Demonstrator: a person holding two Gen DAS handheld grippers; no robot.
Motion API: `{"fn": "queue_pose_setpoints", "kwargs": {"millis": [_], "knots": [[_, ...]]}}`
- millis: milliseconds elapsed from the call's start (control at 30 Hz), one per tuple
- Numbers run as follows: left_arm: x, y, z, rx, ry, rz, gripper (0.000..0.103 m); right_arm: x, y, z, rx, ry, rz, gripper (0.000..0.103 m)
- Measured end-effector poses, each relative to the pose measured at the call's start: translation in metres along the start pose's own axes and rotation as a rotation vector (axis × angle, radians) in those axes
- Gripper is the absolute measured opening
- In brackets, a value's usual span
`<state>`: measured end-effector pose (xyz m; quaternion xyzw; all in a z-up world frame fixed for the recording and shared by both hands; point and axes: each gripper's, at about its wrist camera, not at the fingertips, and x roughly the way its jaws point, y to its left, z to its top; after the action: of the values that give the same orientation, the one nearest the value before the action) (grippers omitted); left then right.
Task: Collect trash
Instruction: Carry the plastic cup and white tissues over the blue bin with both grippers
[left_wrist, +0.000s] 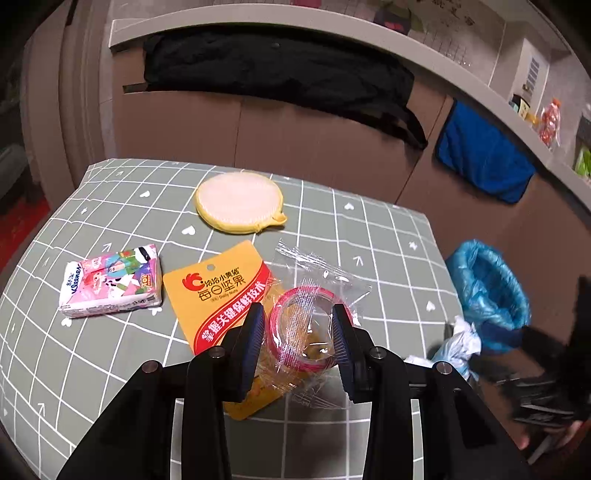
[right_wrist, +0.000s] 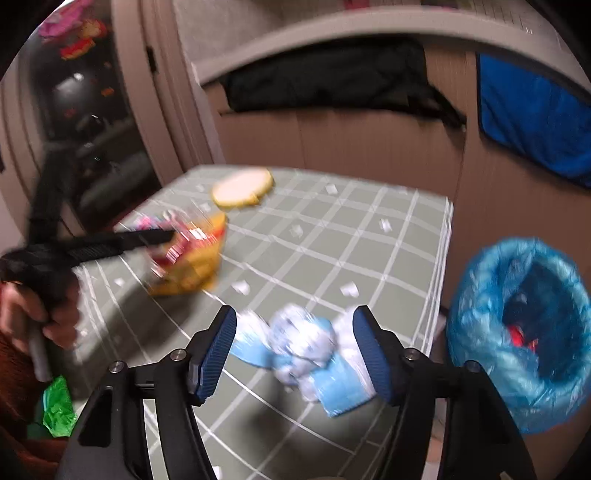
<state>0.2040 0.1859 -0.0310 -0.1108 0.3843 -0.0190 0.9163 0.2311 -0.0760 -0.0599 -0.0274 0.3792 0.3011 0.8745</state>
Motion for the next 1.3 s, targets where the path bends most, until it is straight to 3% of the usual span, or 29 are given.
{"fn": "queue_pose_setpoints", "kwargs": {"millis": [33, 133, 267, 467, 633, 733, 967, 1100, 1300], "knots": [[-0.001, -0.001, 0.0, 0.001, -0.004, 0.002, 0.037, 0.008, -0.003, -0.002, 0.008, 0.023, -0.005, 0.061], [-0.005, -0.007, 0.0, 0.019, -0.021, 0.018, 0.037, 0.026, -0.006, -0.007, 0.005, 0.081, -0.036, 0.035], [-0.014, -0.019, 0.001, 0.038, -0.053, 0.028, 0.037, 0.014, -0.011, -0.001, 0.029, 0.029, -0.011, 0.032], [-0.034, -0.068, 0.032, 0.084, -0.164, -0.026, 0.037, -0.038, -0.027, 0.026, 0.036, -0.145, -0.004, 0.031], [-0.036, -0.136, 0.062, 0.137, -0.271, -0.125, 0.037, -0.101, -0.068, 0.043, 0.081, -0.304, -0.095, 0.031], [-0.022, -0.18, 0.071, 0.173, -0.291, -0.179, 0.038, -0.134, -0.098, 0.044, 0.104, -0.373, -0.186, 0.031], [0.037, -0.269, 0.067, 0.266, -0.206, -0.275, 0.038, -0.171, -0.175, 0.024, 0.213, -0.394, -0.361, 0.031], [0.076, -0.295, 0.058, 0.277, -0.112, -0.292, 0.038, -0.165, -0.205, 0.015, 0.262, -0.364, -0.389, 0.031], [0.112, -0.311, 0.049, 0.292, -0.047, -0.282, 0.038, -0.141, -0.232, 0.003, 0.308, -0.305, -0.38, 0.031]]}}
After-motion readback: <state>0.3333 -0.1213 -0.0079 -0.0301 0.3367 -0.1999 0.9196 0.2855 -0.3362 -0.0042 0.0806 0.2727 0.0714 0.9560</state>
